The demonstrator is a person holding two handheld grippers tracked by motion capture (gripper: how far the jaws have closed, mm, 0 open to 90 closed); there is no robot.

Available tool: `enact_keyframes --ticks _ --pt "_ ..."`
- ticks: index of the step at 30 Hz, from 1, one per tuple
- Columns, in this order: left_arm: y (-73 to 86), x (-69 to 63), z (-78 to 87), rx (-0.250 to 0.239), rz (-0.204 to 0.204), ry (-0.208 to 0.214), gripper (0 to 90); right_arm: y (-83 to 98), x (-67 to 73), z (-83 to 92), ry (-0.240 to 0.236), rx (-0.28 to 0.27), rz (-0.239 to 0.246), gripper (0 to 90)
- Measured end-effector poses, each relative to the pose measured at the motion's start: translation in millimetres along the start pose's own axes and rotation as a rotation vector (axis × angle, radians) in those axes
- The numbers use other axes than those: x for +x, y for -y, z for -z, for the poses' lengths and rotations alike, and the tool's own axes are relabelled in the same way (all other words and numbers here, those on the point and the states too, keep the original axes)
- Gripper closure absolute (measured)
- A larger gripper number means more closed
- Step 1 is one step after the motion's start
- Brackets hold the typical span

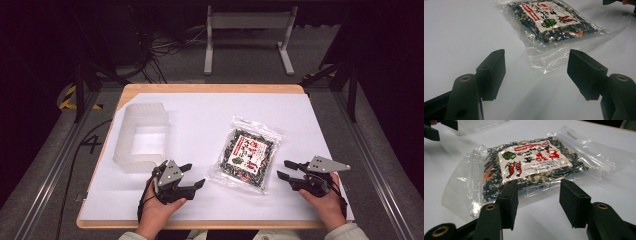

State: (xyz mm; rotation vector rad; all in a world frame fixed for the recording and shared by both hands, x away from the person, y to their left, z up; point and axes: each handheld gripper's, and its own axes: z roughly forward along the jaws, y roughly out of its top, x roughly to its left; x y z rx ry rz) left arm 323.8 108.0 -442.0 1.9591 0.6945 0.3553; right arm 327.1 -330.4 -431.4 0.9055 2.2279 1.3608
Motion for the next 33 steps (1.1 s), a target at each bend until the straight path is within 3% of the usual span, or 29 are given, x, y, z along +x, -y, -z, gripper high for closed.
enact_keyframes --ticks 6,11,14,17,22,33 --pt "-1.3 -4.2 0.5 0.018 0.001 -0.041 28.8 -11.3 -6.4 0.2 -0.024 -0.026 -0.011 46.8" --pt "-1.4 -5.1 0.5 0.020 -0.013 -0.041 28.7 -18.5 -10.3 0.9 -0.031 -0.041 -0.019 46.0" --pt "-1.4 -3.8 1.0 0.012 0.007 -0.049 28.4 -22.9 -11.4 0.2 -0.041 -0.043 -0.022 45.5" --pt "-2.5 -5.3 3.7 -0.002 -0.004 -0.076 28.6 -35.7 -15.0 -1.3 -0.045 -0.058 -0.021 44.2" --pt "-2.1 -5.3 4.7 0.004 -0.004 -0.075 28.6 -54.0 -20.2 -3.7 -0.049 -0.090 -0.036 42.8" --pt "-2.0 -5.3 2.1 0.015 -0.009 -0.070 28.5 -79.2 -37.9 -8.0 -0.033 -0.097 -0.052 35.5"
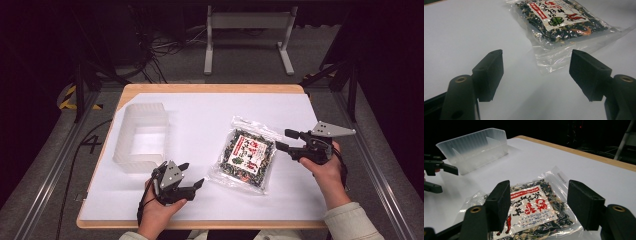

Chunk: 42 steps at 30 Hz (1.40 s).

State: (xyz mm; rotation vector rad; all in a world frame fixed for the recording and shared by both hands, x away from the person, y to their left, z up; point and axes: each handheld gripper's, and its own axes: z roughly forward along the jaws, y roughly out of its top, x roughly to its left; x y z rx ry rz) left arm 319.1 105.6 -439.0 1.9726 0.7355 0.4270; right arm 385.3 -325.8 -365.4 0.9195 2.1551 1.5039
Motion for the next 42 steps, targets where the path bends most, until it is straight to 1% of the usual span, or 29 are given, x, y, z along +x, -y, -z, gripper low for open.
enact_keyframes --ticks 2,3,5,11,15,18,19,20,22,24,26,28,30,33,35,39,42 --pt "-0.2 0.0 -0.4 -0.006 -0.005 0.003 28.5 -3.0 -3.5 -2.3 0.006 0.003 -0.011 34.0" --pt "-0.1 -0.1 -0.7 -0.005 -0.005 0.004 28.5 -3.5 -5.2 -3.0 0.009 0.006 -0.008 33.9" --pt "0.2 -0.8 -1.3 0.000 0.005 0.008 28.5 -4.3 -9.2 -4.9 0.015 0.015 -0.018 33.4" --pt "0.4 -0.1 -1.5 0.006 0.004 0.007 28.3 -3.8 -20.6 -7.2 0.030 0.028 -0.045 31.4" --pt "0.5 0.2 -1.8 0.006 0.006 0.007 28.0 -4.8 -27.2 -8.0 0.026 0.030 -0.065 27.8" --pt "0.5 0.4 -2.2 0.007 0.006 0.007 28.0 -6.8 -32.4 -11.0 0.024 0.066 -0.102 23.6" --pt "0.6 0.7 -2.7 0.007 0.003 0.007 28.0 -6.8 -32.4 -11.0 0.024 0.066 -0.102 23.6" --pt "0.6 0.6 -3.1 0.009 0.003 0.007 28.0 -7.8 -34.5 -12.0 0.032 0.072 -0.112 22.4" --pt "0.8 0.3 -3.9 0.009 0.005 0.005 28.0 -9.3 -38.9 -15.5 0.046 0.065 -0.130 20.0" --pt "0.8 0.0 -3.7 0.011 0.005 0.006 28.0 -9.4 -40.8 -17.1 0.051 0.065 -0.125 19.7" --pt "0.9 -0.1 -3.5 0.010 0.004 0.006 28.0 -9.0 -45.1 -23.5 0.056 0.083 -0.124 18.0" --pt "0.9 0.4 -3.4 0.008 0.002 0.005 28.0 -9.0 -45.9 -25.2 0.056 0.086 -0.122 17.5" --pt "0.9 0.8 -3.4 0.007 0.004 0.005 27.9 -8.7 -48.4 -29.3 0.064 0.095 -0.099 16.7" --pt "0.9 0.7 -3.2 0.008 0.002 0.005 27.9 -7.0 -51.5 -34.3 0.077 0.086 -0.074 16.8" --pt "0.9 0.7 -3.3 0.009 -0.001 0.006 27.8 -3.9 -55.6 -38.5 0.082 0.095 -0.059 16.8" --pt "1.1 0.4 -3.5 0.010 0.002 0.007 27.7 2.2 -62.1 -45.9 0.097 0.122 -0.070 16.8" --pt "1.0 0.6 -3.6 0.010 0.001 0.008 27.7 6.3 -66.4 -50.7 0.098 0.138 -0.097 16.9"
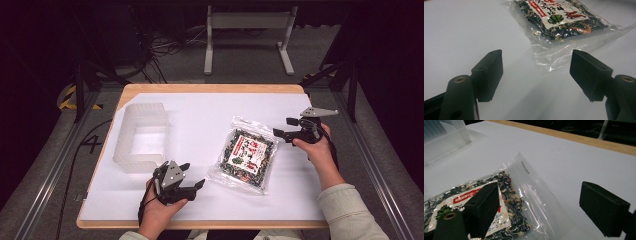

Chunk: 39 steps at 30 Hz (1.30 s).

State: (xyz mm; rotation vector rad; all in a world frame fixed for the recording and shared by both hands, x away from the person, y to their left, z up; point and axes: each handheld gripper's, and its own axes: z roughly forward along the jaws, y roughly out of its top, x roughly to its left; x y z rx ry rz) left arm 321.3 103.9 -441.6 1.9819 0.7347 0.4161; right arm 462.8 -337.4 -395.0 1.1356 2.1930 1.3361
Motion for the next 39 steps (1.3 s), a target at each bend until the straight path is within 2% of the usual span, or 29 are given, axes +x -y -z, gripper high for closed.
enact_keyframes --ticks 12,18,26,39 --pt "0.2 -0.7 -0.4 0.005 0.001 0.005 27.6 10.6 -13.5 -15.4 0.017 0.065 -0.067 17.2" --pt "0.2 -0.9 -0.9 0.006 -0.005 0.006 27.5 14.5 -15.9 -21.5 -0.007 0.096 -0.090 19.5" --pt "0.1 -1.0 -1.2 0.007 -0.011 0.007 27.5 18.6 -17.5 -27.7 -0.033 0.164 -0.095 31.3" --pt "0.5 -1.9 -2.7 0.015 -0.022 0.011 28.0 20.3 -20.6 -28.6 -0.052 0.230 -0.116 61.7"
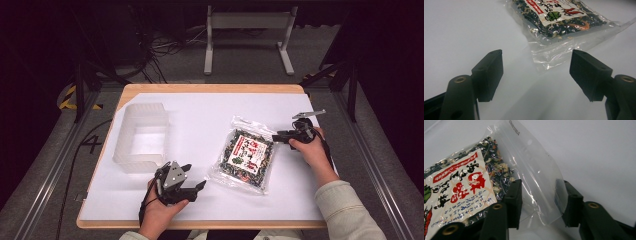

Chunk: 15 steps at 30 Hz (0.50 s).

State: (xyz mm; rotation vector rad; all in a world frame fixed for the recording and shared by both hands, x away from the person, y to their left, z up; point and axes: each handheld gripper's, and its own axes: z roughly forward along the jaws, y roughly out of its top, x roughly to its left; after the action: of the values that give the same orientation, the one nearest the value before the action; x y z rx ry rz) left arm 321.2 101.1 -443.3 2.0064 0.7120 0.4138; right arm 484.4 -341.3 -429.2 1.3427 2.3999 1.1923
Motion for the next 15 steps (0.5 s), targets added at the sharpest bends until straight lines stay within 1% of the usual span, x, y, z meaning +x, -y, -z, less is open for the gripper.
enact_keyframes --ticks 1,2,3,4,6,10,15 --pt "0.0 0.0 0.0 0.000 0.000 0.000 28.0 0.1 -0.2 0.1 -0.002 0.002 -0.005 64.0" --pt "0.1 -0.3 -0.1 0.001 0.002 0.001 28.0 0.1 -0.2 0.1 -0.002 0.002 -0.005 64.0" --pt "0.1 -0.3 -0.2 0.004 0.001 0.003 28.0 -0.3 -0.2 1.9 0.014 0.002 -0.007 75.5" --pt "0.1 -0.3 -0.3 0.004 0.000 0.003 28.0 -0.6 -0.2 2.8 0.020 0.005 -0.002 79.3" --pt "0.2 -0.3 -0.3 0.005 -0.001 0.002 28.0 -0.9 -0.1 3.7 0.016 0.007 0.002 85.3" --pt "0.3 -0.1 -0.5 0.005 -0.002 0.000 28.0 -2.0 3.1 5.4 0.020 0.008 0.032 89.6" --pt "0.4 -0.1 -0.7 0.006 -0.003 0.000 27.9 -3.4 6.9 7.3 0.031 0.004 0.050 90.0"
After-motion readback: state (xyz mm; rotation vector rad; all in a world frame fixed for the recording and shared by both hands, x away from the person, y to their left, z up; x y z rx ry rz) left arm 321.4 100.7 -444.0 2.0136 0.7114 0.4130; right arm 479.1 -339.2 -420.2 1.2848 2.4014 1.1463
